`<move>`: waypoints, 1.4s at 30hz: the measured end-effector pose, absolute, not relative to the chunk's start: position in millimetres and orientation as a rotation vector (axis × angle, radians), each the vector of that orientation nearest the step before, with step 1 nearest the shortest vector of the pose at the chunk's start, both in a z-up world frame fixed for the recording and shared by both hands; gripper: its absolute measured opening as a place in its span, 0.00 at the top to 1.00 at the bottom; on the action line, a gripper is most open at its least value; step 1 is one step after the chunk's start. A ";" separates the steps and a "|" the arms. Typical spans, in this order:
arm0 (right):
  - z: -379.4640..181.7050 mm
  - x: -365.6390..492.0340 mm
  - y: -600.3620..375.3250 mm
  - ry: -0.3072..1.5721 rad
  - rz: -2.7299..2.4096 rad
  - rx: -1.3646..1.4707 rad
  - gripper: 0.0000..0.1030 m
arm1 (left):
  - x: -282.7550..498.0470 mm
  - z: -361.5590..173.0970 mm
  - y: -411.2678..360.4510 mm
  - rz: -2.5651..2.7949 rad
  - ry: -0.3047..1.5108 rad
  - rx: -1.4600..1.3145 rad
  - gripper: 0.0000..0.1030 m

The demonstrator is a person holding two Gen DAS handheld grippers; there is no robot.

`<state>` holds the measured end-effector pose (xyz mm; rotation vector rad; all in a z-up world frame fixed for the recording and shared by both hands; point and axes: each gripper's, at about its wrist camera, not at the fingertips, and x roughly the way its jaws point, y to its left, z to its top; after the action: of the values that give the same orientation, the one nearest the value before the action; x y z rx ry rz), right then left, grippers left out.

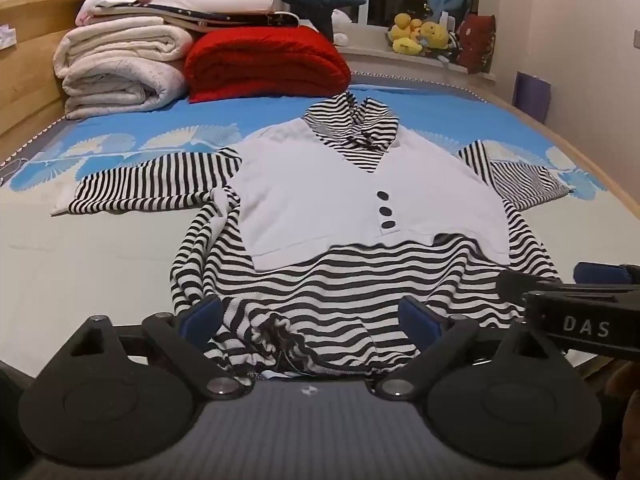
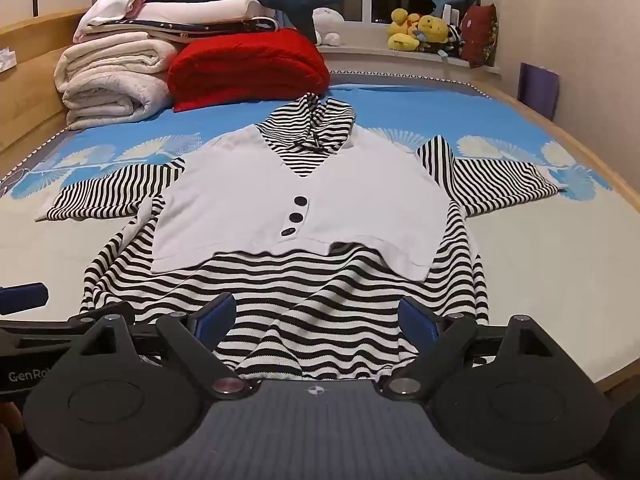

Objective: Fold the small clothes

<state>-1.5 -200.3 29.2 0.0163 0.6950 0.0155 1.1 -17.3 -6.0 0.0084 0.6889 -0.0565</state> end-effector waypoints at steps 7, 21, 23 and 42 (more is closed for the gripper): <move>30.3 -4.1 -196.6 0.680 0.017 0.006 0.18 | 2.3 -5.7 -18.4 -0.075 0.694 0.003 0.20; 32.1 -1.4 -197.9 0.685 0.021 0.019 0.19 | 4.2 -7.7 -15.2 -0.083 0.725 -0.027 0.20; 32.5 -1.4 -197.9 0.683 0.022 0.016 0.19 | 3.9 -7.8 -15.3 -0.086 0.726 -0.025 0.20; 32.7 -2.0 -199.2 0.671 0.022 0.030 0.19 | 6.3 -11.1 -13.3 -0.095 0.747 -0.051 0.19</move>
<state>-2.0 -199.2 32.7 0.0302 0.6706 0.0223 6.3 -13.3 -11.1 -0.0508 0.7471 -0.0954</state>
